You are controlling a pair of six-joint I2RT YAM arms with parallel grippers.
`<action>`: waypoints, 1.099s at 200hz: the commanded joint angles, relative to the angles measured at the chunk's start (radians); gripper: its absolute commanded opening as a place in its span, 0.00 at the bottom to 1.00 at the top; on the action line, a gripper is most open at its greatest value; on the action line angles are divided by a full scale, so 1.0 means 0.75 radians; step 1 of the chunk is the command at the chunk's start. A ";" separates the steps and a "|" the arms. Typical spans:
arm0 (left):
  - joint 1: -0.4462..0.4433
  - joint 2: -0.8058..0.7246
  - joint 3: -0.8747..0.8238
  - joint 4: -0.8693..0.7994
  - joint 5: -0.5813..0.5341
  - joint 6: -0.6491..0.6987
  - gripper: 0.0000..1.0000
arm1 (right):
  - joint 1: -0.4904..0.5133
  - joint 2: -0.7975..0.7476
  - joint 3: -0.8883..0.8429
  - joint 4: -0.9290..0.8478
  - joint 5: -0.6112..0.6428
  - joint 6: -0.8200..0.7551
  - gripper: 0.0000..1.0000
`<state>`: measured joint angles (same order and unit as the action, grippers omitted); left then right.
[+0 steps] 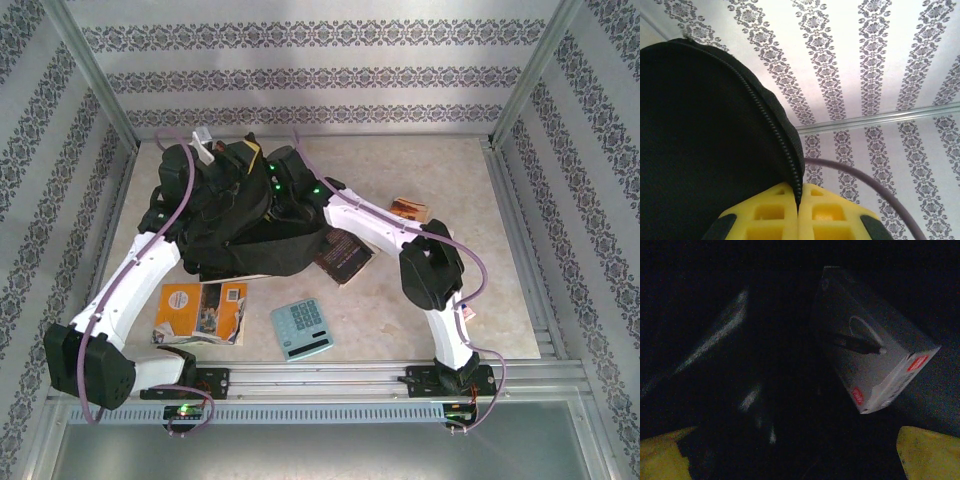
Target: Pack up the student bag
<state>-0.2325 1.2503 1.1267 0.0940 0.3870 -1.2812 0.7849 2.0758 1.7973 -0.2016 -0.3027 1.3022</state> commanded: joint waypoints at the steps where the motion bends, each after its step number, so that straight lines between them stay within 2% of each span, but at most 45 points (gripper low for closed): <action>1: 0.053 -0.042 -0.002 0.187 0.074 -0.032 0.00 | -0.012 -0.108 -0.079 0.162 -0.094 -0.114 0.98; 24: 0.110 -0.036 -0.030 0.186 0.110 -0.018 0.00 | -0.020 -0.176 -0.153 0.125 -0.085 -0.231 0.98; 66: 0.187 -0.009 -0.141 0.200 0.186 0.042 0.00 | -0.047 -0.420 -0.378 0.063 -0.021 -0.482 0.91; 93: 0.190 0.054 -0.190 0.197 0.255 0.107 0.00 | -0.070 -0.569 -0.447 -0.140 0.018 -0.659 0.86; 122: 0.191 0.085 -0.213 0.190 0.285 0.180 0.00 | -0.055 -0.793 -0.622 -0.267 0.042 -0.861 0.79; 144: 0.189 0.086 -0.224 0.151 0.288 0.285 0.00 | -0.022 -0.910 -0.695 -0.475 -0.051 -1.012 0.75; 167: 0.186 0.092 -0.255 0.151 0.287 0.372 0.00 | 0.088 -0.937 -0.744 -0.663 -0.104 -1.154 0.70; 183: 0.183 0.099 -0.273 0.143 0.274 0.424 0.00 | 0.226 -0.892 -0.745 -0.767 -0.008 -1.241 0.68; 220: 0.189 0.129 -0.321 0.147 0.255 0.427 0.00 | 0.515 -0.571 -0.593 -0.980 0.269 -1.388 0.85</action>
<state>-0.1028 1.3251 0.9089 0.1734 0.5861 -1.0122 1.0702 1.5028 1.2770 -0.7574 -0.2504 0.3893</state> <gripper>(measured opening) 0.060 0.818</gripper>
